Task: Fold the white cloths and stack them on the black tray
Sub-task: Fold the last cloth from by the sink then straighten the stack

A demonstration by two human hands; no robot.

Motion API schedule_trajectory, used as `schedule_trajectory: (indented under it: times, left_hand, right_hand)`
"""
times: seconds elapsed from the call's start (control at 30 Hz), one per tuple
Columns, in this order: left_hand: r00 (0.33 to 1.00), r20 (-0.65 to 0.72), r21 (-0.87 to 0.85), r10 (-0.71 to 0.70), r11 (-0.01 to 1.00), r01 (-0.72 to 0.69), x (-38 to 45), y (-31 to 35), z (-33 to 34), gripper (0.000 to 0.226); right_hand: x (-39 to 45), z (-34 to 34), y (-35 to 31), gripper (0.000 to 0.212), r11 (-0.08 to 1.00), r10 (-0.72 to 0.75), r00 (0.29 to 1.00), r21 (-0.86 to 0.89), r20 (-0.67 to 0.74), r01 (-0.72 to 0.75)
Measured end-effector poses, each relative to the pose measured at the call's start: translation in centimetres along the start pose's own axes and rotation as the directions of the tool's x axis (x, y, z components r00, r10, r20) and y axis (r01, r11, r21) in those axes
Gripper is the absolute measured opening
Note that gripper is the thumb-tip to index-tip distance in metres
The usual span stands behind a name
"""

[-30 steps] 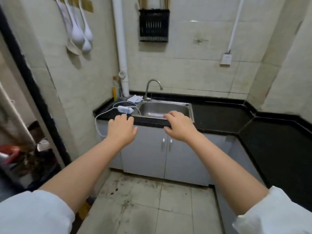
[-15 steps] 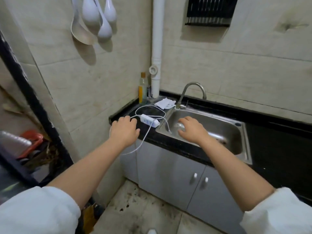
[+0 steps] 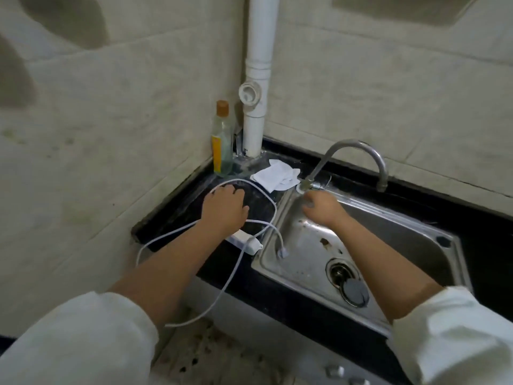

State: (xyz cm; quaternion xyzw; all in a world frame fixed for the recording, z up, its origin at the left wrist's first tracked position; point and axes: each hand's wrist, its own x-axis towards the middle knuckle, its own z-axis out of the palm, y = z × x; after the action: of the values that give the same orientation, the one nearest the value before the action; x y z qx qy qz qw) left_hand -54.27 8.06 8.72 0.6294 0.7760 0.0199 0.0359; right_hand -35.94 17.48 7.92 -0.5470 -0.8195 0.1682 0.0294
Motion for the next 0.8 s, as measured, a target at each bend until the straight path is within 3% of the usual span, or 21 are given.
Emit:
schedule_trajectory:
  times: [0.17,0.37,0.5,0.7,0.8]
  left_hand:
    - [0.997,0.076,-0.031,-0.021,0.999,0.024,6.1,-0.7,3.0,0.042]
    - [0.979,0.156,-0.076,-0.129,0.987,0.142,12.6,-1.5,6.1,0.046]
    - [0.967,0.221,-0.081,-0.126,0.986,0.147,15.0,-1.9,8.6,0.048]
    - [0.951,0.269,-0.14,-0.152,0.971,0.195,17.0,-2.1,10.7,0.048]
    - [0.947,0.278,-0.214,-0.162,0.951,0.225,17.5,-1.0,11.1,0.047]
  right_hand:
    - [10.5,2.3,1.8,0.031,0.994,0.048,0.999,0.094,0.009,-0.048]
    - [23.1,5.4,2.5,0.053,0.995,0.02,0.994,0.091,0.105,-0.029]
    - [27.8,8.1,3.4,0.061,0.996,0.032,0.984,0.082,0.176,-0.047]
    - [29.8,9.8,3.9,0.045,0.977,0.154,0.934,0.092,0.322,-0.192]
    - [28.3,9.1,4.0,0.031,0.981,0.049,0.97,0.171,0.237,-0.091]
